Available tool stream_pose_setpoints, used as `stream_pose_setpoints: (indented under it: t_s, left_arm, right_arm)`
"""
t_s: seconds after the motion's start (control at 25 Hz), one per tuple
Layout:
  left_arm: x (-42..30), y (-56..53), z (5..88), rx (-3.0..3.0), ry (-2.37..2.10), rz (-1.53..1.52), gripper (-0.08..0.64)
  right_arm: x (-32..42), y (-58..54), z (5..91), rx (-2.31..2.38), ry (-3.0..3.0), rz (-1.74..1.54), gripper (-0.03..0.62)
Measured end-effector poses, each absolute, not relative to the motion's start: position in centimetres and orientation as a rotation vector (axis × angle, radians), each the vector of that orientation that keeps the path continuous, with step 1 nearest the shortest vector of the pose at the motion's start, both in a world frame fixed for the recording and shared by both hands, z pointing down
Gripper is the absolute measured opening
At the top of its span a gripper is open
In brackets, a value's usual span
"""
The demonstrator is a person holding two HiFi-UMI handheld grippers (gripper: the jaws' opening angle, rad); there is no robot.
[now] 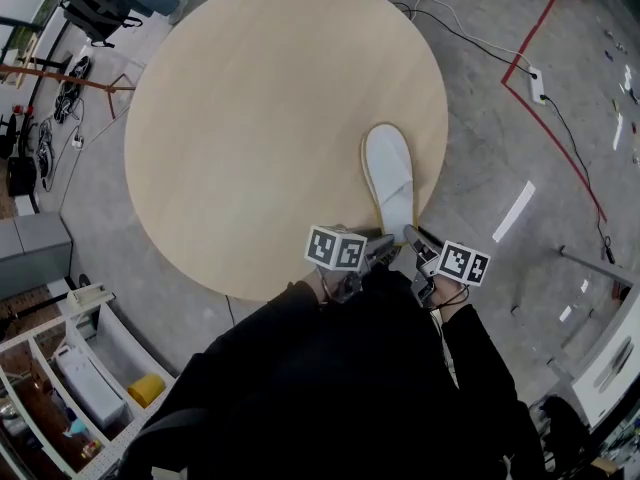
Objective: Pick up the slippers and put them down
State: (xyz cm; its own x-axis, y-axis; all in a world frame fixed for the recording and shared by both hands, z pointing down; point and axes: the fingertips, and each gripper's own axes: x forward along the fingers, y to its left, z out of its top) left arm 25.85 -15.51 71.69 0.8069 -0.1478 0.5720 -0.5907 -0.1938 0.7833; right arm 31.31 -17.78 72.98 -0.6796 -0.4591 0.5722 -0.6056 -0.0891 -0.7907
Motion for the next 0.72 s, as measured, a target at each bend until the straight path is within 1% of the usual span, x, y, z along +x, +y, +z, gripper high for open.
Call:
stream_pose_setpoints:
  t_s: [0.08,0.16,0.24,0.32,0.44,0.56,0.72]
  left_arm:
    - [25.9,-15.2,71.3,1.732,-0.557,0.397,0.126]
    - [25.4,-15.2,70.5,1.696,-0.566,0.306,0.126]
    - [24.2,-15.5,69.8,1.632,-0.593,0.171,0.126]
    - [22.9,-15.9,69.5,1.550,-0.621,0.024,0.127]
    - [20.5,-17.1,69.1,1.465,-0.657,-0.150,0.127]
    - [17.5,-18.0,68.5,1.444,-0.669,-0.234,0.126]
    - [16.9,-18.1,68.2,1.422,-0.672,-0.288,0.126]
  right_arm:
    - [31.5,-17.8,71.9,1.208,-2.065,1.889,0.108]
    - [31.4,-18.0,70.2,1.217,-2.109,1.973,0.081]
    - [31.1,-18.8,68.5,1.197,-2.193,2.066,0.069]
    - [31.1,-19.4,67.6,1.161,-2.247,2.183,0.067]
    - [29.6,-19.3,67.2,1.108,-2.187,2.444,0.067]
    - [26.6,-19.1,67.0,1.066,-2.155,2.547,0.069]
    - [26.1,-18.7,67.2,1.037,-2.140,2.604,0.069]
